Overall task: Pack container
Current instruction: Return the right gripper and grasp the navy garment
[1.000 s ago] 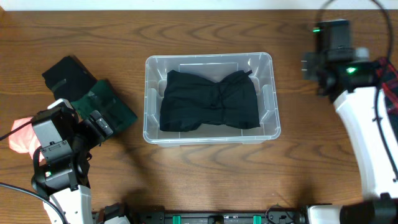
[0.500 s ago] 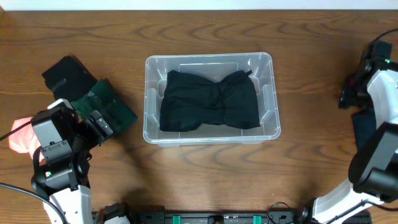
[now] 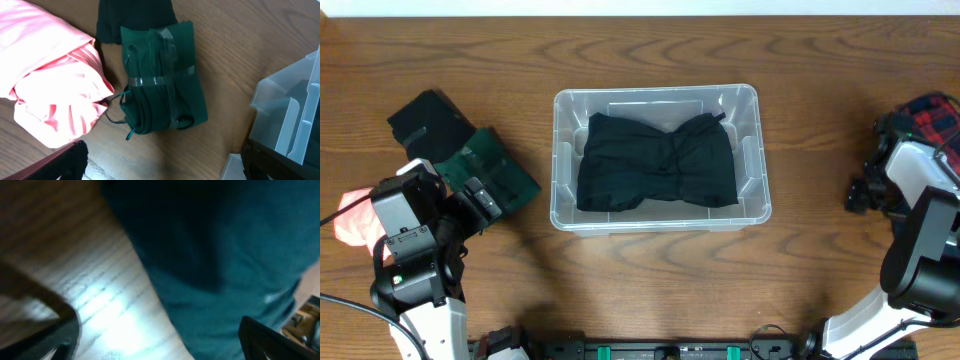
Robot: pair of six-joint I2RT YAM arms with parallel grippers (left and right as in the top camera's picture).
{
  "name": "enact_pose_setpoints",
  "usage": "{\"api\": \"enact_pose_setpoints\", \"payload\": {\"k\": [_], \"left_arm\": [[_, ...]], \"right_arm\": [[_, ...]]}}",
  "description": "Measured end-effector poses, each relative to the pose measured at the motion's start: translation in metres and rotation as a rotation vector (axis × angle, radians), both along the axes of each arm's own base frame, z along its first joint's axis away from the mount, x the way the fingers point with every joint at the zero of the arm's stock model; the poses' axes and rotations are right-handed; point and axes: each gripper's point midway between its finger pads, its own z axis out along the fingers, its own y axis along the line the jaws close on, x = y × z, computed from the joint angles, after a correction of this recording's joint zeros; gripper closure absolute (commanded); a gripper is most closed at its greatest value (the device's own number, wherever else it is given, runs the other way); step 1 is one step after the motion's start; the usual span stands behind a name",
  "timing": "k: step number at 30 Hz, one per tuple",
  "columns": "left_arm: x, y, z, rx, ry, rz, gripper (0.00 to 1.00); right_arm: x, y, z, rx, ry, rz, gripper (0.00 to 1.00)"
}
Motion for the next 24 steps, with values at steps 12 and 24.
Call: {"api": "enact_pose_setpoints", "payload": {"k": [12,24], "left_arm": [[-0.002,-0.001,-0.002,-0.004,0.011,0.000,0.02],[-0.002,-0.001,-0.002,-0.004,0.010,0.000,0.02]], "right_arm": [[-0.007,-0.031,0.003,-0.142,-0.074,-0.049,0.03],[-0.044,-0.044,-0.004,-0.176,-0.054,-0.187,0.42]]}}
